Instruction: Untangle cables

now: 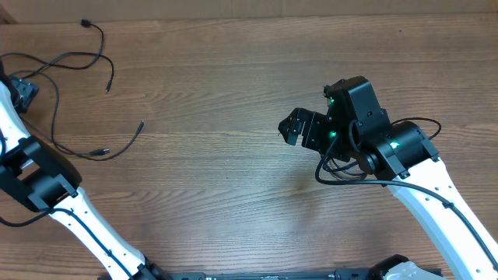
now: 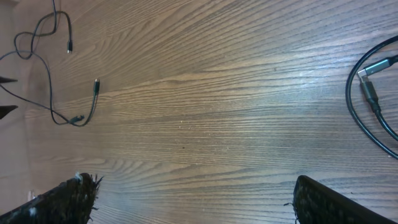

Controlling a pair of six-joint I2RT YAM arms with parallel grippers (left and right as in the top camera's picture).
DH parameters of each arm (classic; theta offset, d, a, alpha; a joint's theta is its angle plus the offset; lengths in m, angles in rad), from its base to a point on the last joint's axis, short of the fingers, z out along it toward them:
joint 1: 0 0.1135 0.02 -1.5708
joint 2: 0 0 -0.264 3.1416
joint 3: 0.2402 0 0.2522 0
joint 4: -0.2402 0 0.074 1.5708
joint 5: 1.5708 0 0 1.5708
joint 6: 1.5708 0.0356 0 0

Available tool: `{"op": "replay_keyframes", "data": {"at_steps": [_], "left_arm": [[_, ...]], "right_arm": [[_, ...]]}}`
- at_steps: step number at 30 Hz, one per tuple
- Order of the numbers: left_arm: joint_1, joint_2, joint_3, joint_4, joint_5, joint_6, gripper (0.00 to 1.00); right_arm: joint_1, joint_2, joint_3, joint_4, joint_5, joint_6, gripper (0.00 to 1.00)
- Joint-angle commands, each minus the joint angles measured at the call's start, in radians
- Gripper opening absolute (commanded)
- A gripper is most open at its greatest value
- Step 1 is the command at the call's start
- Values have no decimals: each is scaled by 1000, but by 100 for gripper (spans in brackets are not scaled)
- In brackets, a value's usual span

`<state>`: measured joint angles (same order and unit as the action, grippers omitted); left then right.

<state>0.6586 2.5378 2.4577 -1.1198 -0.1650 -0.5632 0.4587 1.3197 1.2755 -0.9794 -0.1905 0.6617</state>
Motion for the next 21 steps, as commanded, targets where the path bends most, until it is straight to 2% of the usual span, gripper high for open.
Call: {"op": "replay_keyframes", "data": {"at_steps": [1,4,10,14,16,18,21], "left_arm": [[39,3,0,3,-37,25,64],[58,21,0,-2,26,26,65],[67,61,-2,-5,60,56,65],[67,74,-2,10,141,98,62],[67,75,-2,10,134,100,50],[69,75,-2,9,126,100,31],[83,75,-2,-6,105,98,14]], "right_arm": [[-2,-3,8,7,14,-1,100],[-2,-3,8,7,14,-1,100],[-2,-3,7,7,14,-1,100],[-2,-3,7,7,14,-1,100],[-2,-3,7,7,14,-1,100],[-2,-3,7,7,14,-1,100],[-2,-3,7,7,14,-1,100]]}}
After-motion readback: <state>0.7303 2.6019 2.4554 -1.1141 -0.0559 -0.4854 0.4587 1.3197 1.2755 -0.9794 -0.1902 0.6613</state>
